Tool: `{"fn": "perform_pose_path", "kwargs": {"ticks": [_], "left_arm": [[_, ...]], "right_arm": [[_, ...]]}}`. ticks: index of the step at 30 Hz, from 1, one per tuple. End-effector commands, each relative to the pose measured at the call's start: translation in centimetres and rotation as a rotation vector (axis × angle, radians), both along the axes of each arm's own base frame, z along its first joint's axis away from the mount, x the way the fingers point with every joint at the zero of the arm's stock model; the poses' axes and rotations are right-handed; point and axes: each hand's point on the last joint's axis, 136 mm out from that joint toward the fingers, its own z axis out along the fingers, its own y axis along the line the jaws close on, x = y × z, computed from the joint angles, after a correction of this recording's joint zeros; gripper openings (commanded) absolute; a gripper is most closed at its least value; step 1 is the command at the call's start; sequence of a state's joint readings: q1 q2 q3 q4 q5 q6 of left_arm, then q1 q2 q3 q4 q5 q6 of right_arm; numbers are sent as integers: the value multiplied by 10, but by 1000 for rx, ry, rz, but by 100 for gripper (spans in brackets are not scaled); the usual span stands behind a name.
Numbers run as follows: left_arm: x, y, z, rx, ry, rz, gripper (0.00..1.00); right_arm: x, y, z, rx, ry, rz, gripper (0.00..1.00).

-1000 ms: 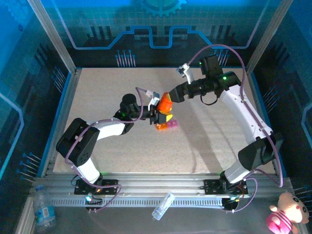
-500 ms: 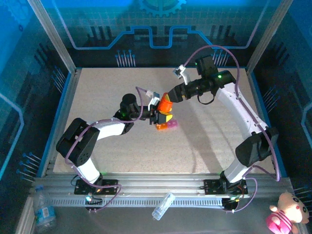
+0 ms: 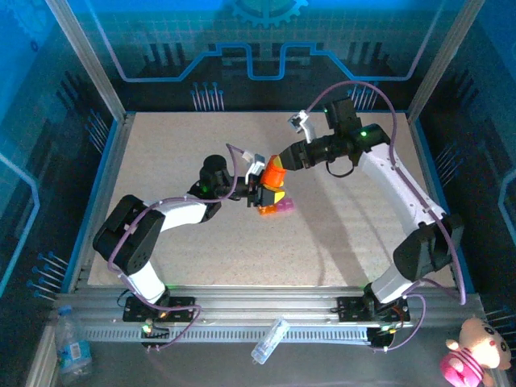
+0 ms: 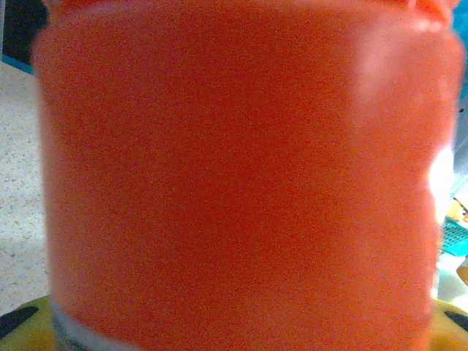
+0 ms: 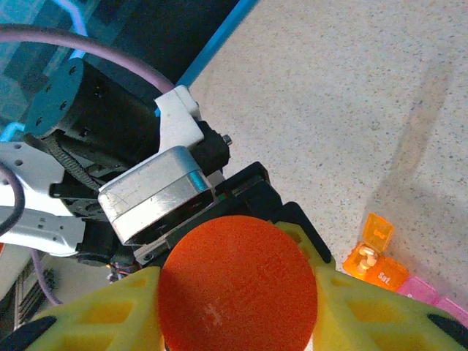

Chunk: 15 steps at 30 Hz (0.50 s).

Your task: Sort the pills into containers

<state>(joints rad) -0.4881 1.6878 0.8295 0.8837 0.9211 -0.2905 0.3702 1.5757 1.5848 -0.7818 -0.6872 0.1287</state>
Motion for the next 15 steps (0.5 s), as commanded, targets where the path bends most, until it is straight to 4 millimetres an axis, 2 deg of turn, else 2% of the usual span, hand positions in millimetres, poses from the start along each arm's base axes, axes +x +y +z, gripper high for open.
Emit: {"fn": "perform_pose_path", "kwargs": {"ticks": [1, 4, 9, 12, 15], "left_arm": [[0, -5, 37, -70, -122, -21, 0], [0, -5, 37, -70, -122, -20, 0], [1, -6, 36, -69, -118, -20, 0], [2, -6, 35, -67, -117, -20, 0], [2, -7, 35, -67, -117, -22, 0]], "right_arm": [[-8, 6, -27, -84, 93, -141, 43], [-7, 3, -41, -154, 100, -299, 43], [-7, 7, -43, -68, 121, -426, 43], [-4, 7, -36, -37, 108, -433, 45], [0, 2, -20, 4, 79, -394, 58]]}}
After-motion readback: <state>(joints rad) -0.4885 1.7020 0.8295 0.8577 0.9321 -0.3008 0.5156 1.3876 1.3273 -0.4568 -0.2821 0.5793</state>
